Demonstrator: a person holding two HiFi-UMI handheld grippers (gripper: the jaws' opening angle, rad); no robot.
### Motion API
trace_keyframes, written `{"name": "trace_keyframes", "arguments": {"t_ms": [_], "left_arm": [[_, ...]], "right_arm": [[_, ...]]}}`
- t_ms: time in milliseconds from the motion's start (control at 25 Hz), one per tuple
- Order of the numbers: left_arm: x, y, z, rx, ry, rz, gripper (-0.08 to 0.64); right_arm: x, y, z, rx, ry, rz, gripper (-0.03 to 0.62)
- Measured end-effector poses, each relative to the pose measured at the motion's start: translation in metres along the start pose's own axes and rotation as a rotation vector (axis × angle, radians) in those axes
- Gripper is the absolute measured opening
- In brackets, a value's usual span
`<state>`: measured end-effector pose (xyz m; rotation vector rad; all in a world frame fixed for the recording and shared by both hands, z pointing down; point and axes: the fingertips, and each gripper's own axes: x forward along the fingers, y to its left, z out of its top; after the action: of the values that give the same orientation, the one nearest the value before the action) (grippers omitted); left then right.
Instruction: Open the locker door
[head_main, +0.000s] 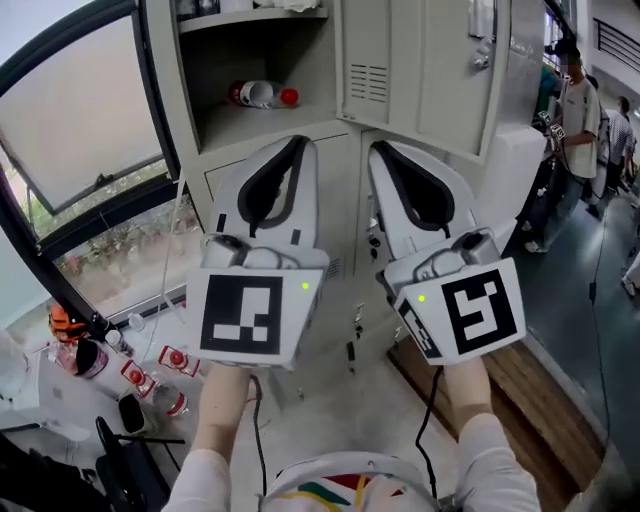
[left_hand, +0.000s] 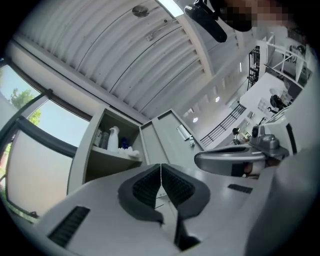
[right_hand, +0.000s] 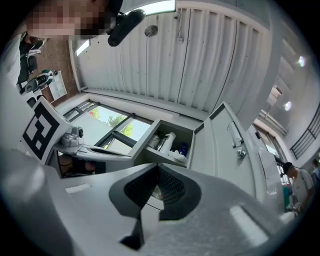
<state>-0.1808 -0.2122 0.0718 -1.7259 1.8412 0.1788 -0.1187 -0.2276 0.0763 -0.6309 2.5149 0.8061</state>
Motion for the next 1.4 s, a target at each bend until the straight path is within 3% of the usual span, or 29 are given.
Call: {"name": "trace_keyframes", "arguments": {"t_ms": [320,640,880,1120,1400], "left_arm": [[-0.068,0.048,-0.039,0.028,0.066,0.195,0.015],[-0.133,0.050,-0.086,0.045,0.106,0.328,0.015],[-0.171,0.029,-0.125,0.023,0.165,0.400,0.015],[-0.211,0.014,-0.179,-0.020,0.276,0.486,0.015],[-0.234,0.015,-0.207,-0.079,0.325,0.549,0.015]], "right_arm": [[0.000,0.044,-0.015,0.048,-0.061,0.007,0.005],[-0.030,0.089,-0.062,0.093,-0.029,-0.021,0.005],[-0.058,0.130,-0.116,0.115,0.093,0.015,0.005],[-0.095,0.172,-0.170,0.235,0.192,0.070,0.005],[-0.112,0.198,-0.208,0.288,0.300,0.128,0.005]]}}
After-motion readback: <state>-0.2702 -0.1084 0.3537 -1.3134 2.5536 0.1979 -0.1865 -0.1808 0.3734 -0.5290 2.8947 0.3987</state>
